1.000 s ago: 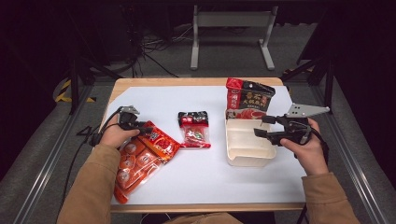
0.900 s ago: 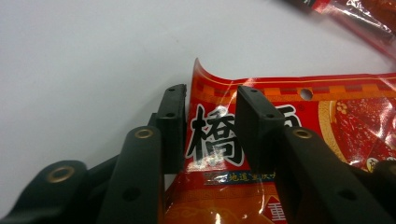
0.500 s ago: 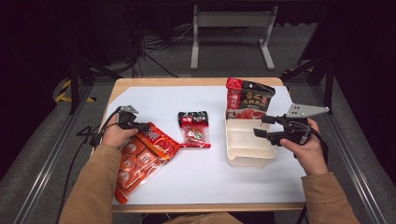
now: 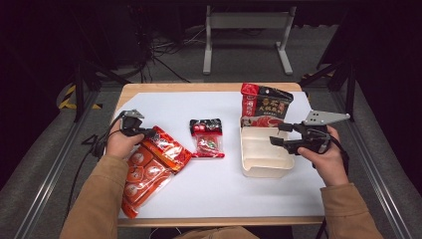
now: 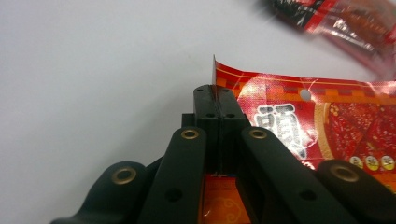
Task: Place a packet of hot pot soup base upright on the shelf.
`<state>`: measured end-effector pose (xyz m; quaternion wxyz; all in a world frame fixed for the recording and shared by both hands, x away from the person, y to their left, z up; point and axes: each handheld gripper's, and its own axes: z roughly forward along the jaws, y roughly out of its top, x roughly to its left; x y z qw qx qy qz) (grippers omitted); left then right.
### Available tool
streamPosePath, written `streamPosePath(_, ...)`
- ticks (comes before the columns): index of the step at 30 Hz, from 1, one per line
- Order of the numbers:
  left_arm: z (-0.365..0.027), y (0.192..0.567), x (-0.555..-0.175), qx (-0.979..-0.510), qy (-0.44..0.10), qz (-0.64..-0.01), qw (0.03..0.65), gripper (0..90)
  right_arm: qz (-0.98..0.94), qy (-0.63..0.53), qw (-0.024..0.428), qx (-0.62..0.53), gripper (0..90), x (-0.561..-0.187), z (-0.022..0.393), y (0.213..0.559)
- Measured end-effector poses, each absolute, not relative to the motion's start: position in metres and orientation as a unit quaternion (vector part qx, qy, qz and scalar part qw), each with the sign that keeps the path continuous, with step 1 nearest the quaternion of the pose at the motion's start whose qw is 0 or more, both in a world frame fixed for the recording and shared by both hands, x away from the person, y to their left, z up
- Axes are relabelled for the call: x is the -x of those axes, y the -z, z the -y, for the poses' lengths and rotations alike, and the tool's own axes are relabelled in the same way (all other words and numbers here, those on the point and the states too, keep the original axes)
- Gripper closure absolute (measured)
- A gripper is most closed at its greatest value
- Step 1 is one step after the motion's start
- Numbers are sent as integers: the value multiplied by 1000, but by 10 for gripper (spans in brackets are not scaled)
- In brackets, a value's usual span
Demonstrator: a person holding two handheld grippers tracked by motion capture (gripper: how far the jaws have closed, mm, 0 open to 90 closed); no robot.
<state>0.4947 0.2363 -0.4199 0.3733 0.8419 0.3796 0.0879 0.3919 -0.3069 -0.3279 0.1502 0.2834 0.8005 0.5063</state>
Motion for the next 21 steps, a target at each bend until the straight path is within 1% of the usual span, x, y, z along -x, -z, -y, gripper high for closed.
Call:
streamPosePath(4,-243,406,-487,-829,-97,-386,392,900,-800,-508,151,-281,369,-391,305,327)
streamPosePath(21,-259,337,-443,-807,-144,-357,448,900,-801,-514,152,-267,396,-388,297,322)
